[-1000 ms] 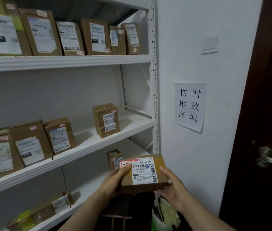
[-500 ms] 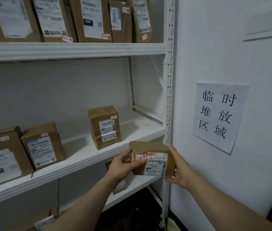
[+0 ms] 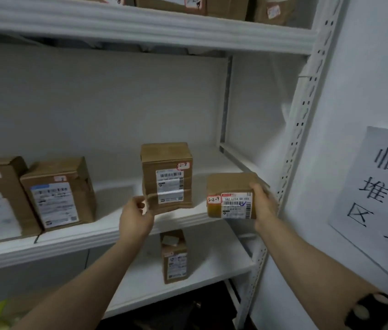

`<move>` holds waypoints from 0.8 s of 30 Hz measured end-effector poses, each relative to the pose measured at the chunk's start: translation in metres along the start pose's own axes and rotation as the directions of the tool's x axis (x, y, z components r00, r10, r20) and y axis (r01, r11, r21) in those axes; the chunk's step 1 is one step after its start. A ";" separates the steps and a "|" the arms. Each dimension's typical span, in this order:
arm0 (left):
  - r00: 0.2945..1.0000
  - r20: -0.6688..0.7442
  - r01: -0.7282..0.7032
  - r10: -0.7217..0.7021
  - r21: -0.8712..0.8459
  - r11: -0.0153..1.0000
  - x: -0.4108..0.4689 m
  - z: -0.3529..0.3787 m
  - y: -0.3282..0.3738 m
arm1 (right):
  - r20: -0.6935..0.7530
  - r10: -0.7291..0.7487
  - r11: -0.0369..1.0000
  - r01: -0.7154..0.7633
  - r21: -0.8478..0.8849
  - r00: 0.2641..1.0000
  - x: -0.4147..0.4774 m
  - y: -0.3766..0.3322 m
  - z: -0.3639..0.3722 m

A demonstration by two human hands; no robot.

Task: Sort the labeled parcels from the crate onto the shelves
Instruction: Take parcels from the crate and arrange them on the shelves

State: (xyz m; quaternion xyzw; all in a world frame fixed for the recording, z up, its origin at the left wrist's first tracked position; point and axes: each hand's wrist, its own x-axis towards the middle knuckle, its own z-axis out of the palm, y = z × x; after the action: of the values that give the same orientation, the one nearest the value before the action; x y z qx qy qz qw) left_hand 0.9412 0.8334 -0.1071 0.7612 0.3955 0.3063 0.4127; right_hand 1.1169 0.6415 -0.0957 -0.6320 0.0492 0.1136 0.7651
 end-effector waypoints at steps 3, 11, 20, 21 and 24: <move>0.995 0.028 0.098 -0.099 0.042 0.994 0.022 0.005 -0.010 | 0.057 0.015 0.999 -0.013 -0.039 0.998 0.034 0.002 0.020; 0.979 0.080 0.176 -0.187 0.121 0.977 0.048 0.036 -0.020 | 0.167 0.034 0.942 0.024 -0.336 0.985 0.106 0.014 0.043; 0.993 0.024 0.117 -0.119 0.065 0.991 0.056 0.055 -0.022 | 0.436 -0.234 0.840 0.407 -0.360 0.869 0.115 0.020 0.039; 0.993 0.015 0.113 -0.114 0.062 0.992 0.057 0.056 -0.023 | 0.445 -0.243 0.838 0.418 -0.352 0.862 0.117 0.019 0.042; 0.993 0.007 0.114 -0.114 0.057 0.992 0.057 0.057 -0.026 | 0.438 -0.230 0.849 0.399 -0.346 0.869 0.121 0.018 0.048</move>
State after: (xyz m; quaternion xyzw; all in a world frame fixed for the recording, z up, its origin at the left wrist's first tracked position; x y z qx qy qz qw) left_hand 1.0064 0.8691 -0.1484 0.7503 0.4446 0.2669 0.4100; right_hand 1.2268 0.7049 -0.1301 -0.7481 -0.2326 0.1125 0.6112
